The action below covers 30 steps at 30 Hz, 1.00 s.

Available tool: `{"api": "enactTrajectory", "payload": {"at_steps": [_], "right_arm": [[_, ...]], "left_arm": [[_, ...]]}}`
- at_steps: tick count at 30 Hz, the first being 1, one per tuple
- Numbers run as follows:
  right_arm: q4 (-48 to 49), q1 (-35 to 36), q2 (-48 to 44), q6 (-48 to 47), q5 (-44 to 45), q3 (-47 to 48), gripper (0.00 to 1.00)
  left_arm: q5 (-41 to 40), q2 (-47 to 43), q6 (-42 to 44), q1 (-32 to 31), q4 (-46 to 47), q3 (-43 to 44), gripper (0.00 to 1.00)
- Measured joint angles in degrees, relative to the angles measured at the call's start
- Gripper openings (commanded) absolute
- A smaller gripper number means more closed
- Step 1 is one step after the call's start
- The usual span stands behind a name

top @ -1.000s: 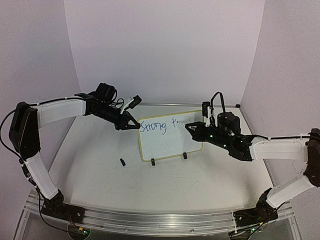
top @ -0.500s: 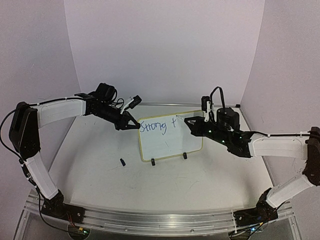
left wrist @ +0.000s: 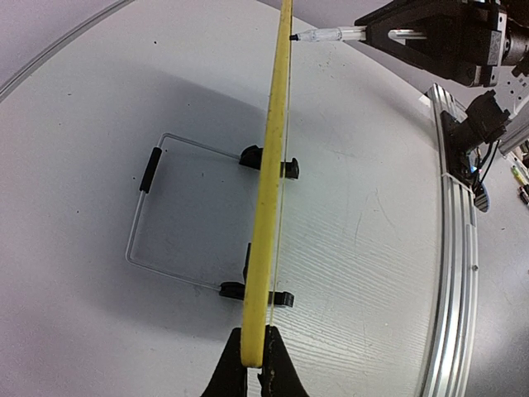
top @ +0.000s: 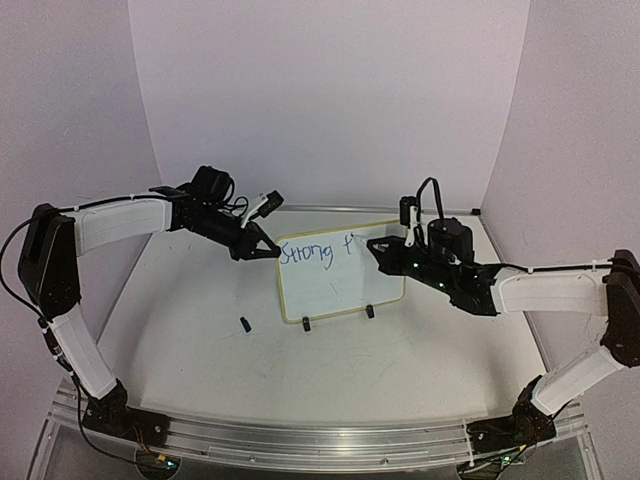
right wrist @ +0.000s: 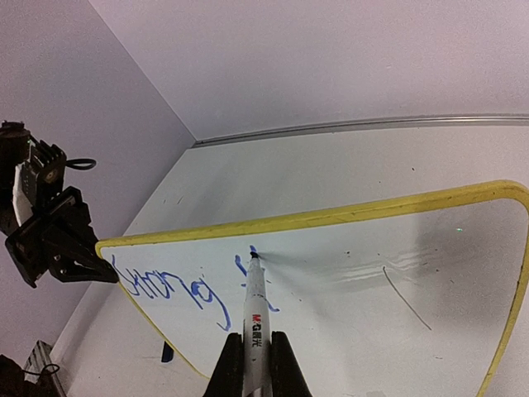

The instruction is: Write a sentence on the whiteboard

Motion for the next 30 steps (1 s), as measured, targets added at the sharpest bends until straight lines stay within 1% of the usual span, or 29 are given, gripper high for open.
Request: {"api": "enactTrajectory", "payload": {"at_steps": [10,23,30], "right_arm": [[0.17,0.00,0.00,2.27,-0.04,-3.92,0.00],[0.30,0.00,0.00,3.07,-0.02,-4.00,0.00],[2.21,0.00,0.00,3.07,0.02,-4.00,0.00]], "left_arm": [[-0.15,0.00,-0.02,-0.04,-0.09,0.07,0.00],[-0.22,0.00,0.00,-0.07,-0.15,0.09,0.00],[-0.22,0.00,0.00,-0.07,-0.15,0.09,0.00]]}}
